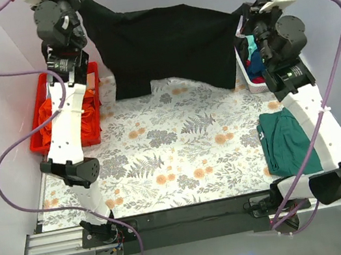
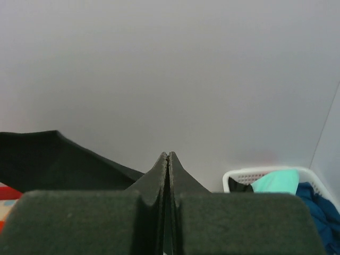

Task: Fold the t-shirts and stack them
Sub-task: Flatten out the tshirt, then fold the flattened tshirt in 1/3 of the way

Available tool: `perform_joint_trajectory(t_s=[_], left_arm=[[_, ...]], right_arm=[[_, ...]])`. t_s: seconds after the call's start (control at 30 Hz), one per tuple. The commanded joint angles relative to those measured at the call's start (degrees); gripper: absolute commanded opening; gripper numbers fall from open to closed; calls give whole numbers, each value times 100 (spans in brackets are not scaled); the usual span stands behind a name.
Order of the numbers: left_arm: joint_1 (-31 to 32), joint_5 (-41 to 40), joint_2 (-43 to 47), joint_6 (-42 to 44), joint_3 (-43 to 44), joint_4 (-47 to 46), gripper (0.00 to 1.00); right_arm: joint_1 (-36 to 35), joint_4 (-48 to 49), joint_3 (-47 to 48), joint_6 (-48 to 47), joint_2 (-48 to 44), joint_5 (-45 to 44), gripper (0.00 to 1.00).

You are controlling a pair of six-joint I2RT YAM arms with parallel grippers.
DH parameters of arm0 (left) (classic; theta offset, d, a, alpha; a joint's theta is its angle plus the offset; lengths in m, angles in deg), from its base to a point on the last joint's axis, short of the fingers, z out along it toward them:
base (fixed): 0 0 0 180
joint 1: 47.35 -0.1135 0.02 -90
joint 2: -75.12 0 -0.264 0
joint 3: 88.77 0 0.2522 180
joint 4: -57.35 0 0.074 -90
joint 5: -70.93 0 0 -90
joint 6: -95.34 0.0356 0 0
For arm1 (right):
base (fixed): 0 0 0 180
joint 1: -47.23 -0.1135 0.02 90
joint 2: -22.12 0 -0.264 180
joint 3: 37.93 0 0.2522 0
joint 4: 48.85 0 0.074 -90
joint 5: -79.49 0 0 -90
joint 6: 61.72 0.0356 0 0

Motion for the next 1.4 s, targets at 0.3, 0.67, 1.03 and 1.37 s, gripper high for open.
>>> perform_joint_trajectory(t_s=[0.3, 0.67, 1.03, 1.37], left_arm=[[109, -302, 3559, -1772, -6082, 387, 0], [732, -664, 3955, -5784, -9190, 3234, 0], [1700, -762, 4604, -7683, -10263, 4808, 0], [1823, -1606, 5977, -9046, -9841, 6777, 0]], right_arm=[[89, 598, -4180, 962, -1962, 174, 1], [80, -1005, -7278, 3110, -3376, -219, 1], [81, -2626, -7262, 3576, -4143, -1081, 1], [80, -2899, -7288, 3875, -4381, -1108, 1]])
